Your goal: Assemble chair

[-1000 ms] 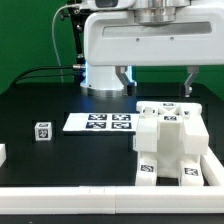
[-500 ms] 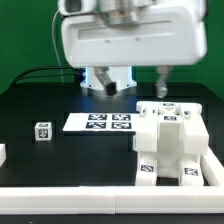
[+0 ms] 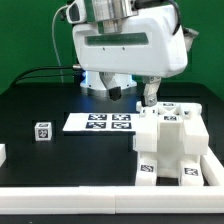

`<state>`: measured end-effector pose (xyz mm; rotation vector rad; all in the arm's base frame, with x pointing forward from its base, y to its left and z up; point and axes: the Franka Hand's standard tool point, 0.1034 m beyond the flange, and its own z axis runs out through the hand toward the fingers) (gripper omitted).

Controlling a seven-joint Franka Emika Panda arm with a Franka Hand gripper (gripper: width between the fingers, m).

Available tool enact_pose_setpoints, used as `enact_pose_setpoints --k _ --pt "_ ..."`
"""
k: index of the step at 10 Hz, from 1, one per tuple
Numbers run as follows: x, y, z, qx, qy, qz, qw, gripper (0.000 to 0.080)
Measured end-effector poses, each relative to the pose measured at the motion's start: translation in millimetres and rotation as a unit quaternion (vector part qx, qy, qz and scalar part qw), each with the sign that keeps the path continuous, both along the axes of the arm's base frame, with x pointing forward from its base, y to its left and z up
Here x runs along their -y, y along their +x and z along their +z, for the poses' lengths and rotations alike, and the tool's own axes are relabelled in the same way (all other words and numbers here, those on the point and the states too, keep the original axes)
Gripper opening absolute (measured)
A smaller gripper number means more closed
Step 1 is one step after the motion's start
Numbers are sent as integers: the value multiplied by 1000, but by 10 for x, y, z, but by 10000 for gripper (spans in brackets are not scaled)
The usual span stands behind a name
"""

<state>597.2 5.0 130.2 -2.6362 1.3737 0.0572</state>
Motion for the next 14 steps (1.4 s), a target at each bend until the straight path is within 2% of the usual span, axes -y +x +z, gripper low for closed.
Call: enact_pose_setpoints --k 1,2,3,5,6,7,8,9,10,11,12,13,14 --pt "96 -83 -91 9 33 -22 999 649" --pt "200 -278 -263 8 50 -38 998 649" --pt "288 -389 -313 -9 78 -62 995 649" --pt "223 -366 -320 -11 71 -62 995 649" --pt "234 -442 -331 -37 101 -49 993 649" --pt "326 -478 -362 -59 130 -53 988 649" --pt "429 -585 -465 -70 184 -83 977 649" --pt "517 -773 -585 -98 227 -95 964 649" --pt "584 -887 -678 -122 263 -109 951 649" --pt "617 -925 -759 -133 272 -113 946 649" --pt "618 -946 -757 -148 292 -111 938 649" --pt "647 -921 -765 -142 285 -113 941 649" --pt "622 -920 -791 -138 288 -122 940 649"
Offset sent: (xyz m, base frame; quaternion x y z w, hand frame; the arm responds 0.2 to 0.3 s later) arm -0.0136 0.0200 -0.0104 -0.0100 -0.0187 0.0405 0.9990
